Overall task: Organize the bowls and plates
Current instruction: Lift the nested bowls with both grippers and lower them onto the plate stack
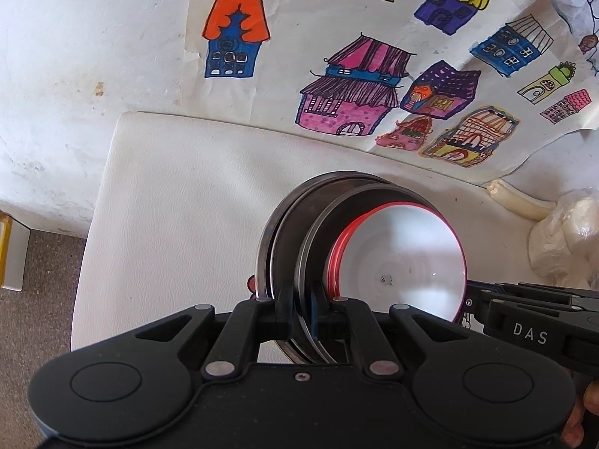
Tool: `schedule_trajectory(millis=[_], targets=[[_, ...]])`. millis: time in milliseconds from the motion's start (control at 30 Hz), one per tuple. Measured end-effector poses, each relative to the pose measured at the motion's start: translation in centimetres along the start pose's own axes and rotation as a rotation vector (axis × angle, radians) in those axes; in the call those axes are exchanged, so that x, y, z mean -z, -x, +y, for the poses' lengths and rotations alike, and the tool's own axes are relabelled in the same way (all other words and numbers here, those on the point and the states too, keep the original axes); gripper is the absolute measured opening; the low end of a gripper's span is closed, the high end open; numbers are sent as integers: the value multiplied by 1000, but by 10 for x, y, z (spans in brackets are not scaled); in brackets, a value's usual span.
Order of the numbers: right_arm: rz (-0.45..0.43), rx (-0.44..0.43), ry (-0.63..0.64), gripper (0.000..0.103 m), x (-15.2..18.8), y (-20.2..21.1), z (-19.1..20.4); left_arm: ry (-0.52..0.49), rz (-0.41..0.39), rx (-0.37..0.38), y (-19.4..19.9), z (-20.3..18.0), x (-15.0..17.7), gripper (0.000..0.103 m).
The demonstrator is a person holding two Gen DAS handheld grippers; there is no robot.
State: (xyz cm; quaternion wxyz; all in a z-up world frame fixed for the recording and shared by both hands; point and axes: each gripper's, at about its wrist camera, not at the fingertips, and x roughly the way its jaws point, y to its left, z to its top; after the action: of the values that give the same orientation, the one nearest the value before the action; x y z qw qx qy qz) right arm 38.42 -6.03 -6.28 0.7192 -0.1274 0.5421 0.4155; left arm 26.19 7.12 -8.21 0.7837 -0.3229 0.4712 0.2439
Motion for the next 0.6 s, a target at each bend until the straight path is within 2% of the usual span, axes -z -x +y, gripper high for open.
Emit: schedule_trajectory(millis=[600], targets=[[-13,12,-18,11,-1,-5,0,37,10,-8,-6,3,-4,8]])
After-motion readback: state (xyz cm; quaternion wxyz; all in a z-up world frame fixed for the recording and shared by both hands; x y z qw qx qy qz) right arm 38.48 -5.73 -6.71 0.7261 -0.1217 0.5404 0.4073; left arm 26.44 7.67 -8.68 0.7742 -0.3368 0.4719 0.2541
